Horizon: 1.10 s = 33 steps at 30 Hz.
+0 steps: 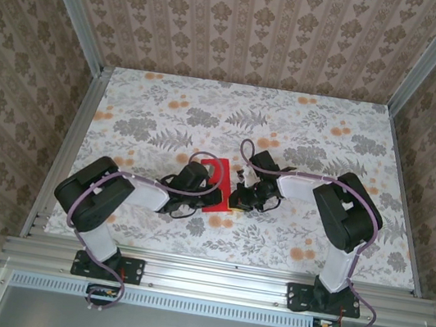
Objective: Fold a paper plane with a square sheet of paper (pick it up from the middle)
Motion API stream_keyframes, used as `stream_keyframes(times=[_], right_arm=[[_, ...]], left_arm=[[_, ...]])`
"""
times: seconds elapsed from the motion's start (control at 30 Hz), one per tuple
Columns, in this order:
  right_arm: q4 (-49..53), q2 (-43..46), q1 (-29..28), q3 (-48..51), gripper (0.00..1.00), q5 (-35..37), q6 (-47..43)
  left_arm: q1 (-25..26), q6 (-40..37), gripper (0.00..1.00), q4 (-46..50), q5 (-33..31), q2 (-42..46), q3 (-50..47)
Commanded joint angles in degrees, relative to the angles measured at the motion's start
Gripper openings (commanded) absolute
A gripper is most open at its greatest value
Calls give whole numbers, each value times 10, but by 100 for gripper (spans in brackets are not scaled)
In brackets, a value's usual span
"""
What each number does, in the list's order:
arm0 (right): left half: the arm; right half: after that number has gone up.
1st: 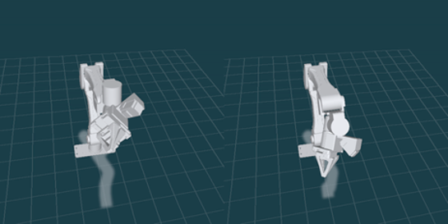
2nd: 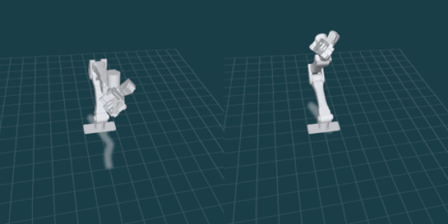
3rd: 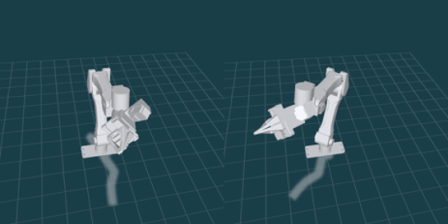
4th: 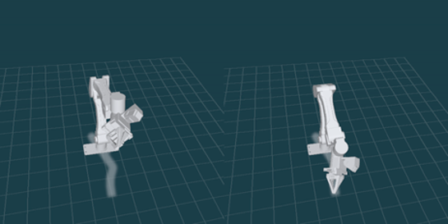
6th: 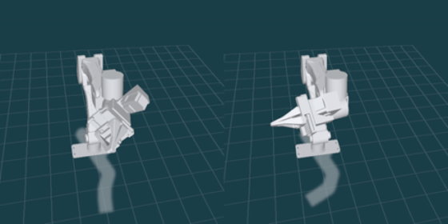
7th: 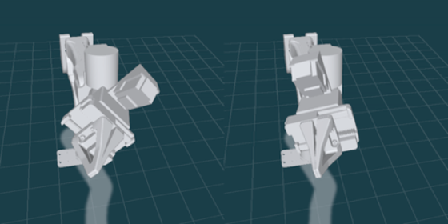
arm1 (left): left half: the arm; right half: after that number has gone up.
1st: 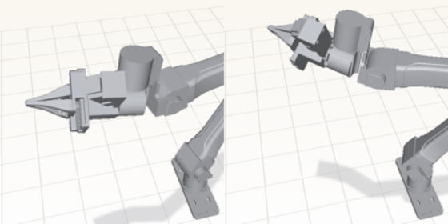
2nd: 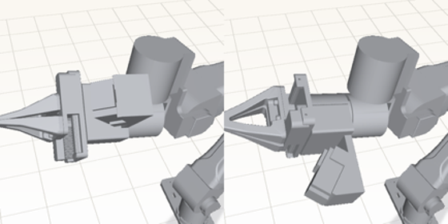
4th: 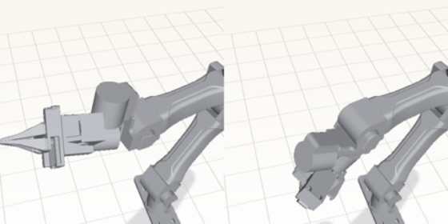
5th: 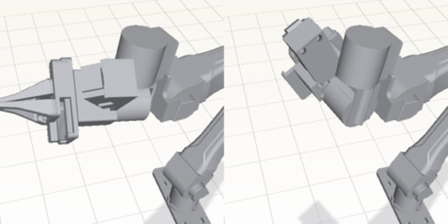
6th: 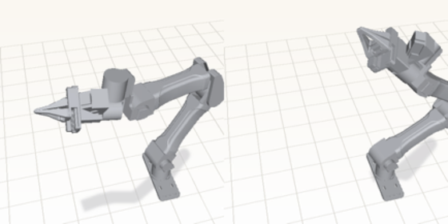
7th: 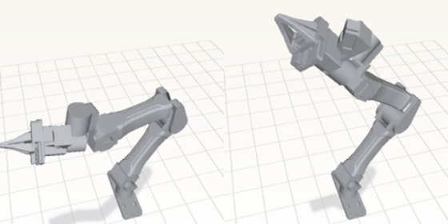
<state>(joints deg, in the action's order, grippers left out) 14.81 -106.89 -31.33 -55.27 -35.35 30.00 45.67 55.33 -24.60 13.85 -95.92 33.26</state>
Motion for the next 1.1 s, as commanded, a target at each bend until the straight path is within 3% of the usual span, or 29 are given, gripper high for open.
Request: stream_keyframes(times=[0.0, 0.27, 1.07], right_arm=[[76, -42, 0, 34, 8, 60, 2], [110, -50, -1, 37, 8, 97, -23], [113, -51, 0, 44, 8, 101, -26]], left_arm=[[3, 11, 5, 18, -6, -22, 13], [-26, 22, 5, 90, -61, -3, 11], [-131, -22, 5, 113, -69, 6, 14]])
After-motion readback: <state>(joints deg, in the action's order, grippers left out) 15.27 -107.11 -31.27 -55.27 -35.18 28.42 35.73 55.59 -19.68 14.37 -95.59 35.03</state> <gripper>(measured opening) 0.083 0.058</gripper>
